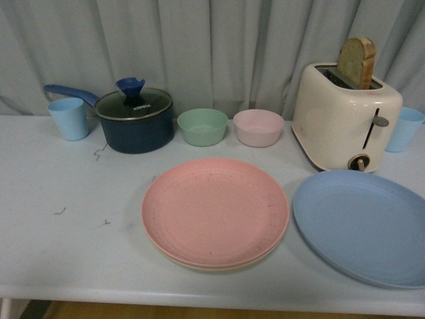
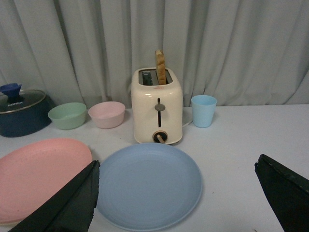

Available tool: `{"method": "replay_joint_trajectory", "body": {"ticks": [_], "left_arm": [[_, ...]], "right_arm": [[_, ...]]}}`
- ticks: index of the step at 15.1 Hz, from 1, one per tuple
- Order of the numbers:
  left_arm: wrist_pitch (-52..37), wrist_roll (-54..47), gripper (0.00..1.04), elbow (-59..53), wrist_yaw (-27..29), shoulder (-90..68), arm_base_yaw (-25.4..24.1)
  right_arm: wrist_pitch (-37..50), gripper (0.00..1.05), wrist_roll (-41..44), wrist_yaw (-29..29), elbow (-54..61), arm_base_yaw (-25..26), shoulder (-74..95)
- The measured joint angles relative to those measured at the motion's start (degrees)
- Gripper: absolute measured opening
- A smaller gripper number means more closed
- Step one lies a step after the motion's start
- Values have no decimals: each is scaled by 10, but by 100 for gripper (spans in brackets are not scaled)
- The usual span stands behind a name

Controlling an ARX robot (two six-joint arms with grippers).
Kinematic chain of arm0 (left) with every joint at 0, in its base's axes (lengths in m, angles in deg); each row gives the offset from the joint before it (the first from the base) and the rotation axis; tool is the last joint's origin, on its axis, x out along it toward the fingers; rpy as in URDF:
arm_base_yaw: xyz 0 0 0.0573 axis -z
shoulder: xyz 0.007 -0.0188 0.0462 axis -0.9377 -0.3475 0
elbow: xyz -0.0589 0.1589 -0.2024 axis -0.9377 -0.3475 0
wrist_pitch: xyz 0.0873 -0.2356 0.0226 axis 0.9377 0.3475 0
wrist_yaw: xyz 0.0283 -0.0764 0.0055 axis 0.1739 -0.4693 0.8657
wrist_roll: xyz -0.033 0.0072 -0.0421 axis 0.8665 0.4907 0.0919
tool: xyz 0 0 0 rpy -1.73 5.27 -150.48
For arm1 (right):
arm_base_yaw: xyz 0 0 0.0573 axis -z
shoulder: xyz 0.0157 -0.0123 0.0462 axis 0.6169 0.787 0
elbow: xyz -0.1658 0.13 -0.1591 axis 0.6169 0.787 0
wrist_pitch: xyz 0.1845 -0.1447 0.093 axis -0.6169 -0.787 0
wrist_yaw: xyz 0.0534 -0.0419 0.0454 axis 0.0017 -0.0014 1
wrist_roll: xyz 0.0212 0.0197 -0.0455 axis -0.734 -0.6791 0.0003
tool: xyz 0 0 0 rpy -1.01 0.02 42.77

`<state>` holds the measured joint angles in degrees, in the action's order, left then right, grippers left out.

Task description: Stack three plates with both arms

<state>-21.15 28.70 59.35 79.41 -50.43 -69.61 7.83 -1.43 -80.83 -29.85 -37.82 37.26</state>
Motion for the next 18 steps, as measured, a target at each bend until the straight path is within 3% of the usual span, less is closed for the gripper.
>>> {"method": "replay_joint_trajectory", "body": {"ticks": [2, 3, 4, 5, 8, 10, 14, 18], "left_arm": [[-1, 0, 28, 0, 0, 0, 0], [-1, 0, 43, 0, 0, 0, 0], [-1, 0, 57, 0, 0, 0, 0], [-1, 0, 71, 0, 0, 0, 0], [0, -1, 100, 0, 0, 0, 0], [-1, 0, 98, 0, 0, 0, 0], [-1, 0, 98, 0, 0, 0, 0], [-1, 0, 98, 0, 0, 0, 0]], "right_arm": [[0, 98, 0, 0, 0, 0, 0], [0, 98, 0, 0, 0, 0, 0], [-71, 98, 12, 2, -21, 2, 17], [-179, 98, 50, 35, -86, 32, 152], [-108, 98, 104, 101, -127, 105, 340], [-64, 98, 115, 123, -163, 130, 460], [3, 98, 127, 117, -246, 129, 682], [39, 98, 122, 80, -341, 130, 882]]}}
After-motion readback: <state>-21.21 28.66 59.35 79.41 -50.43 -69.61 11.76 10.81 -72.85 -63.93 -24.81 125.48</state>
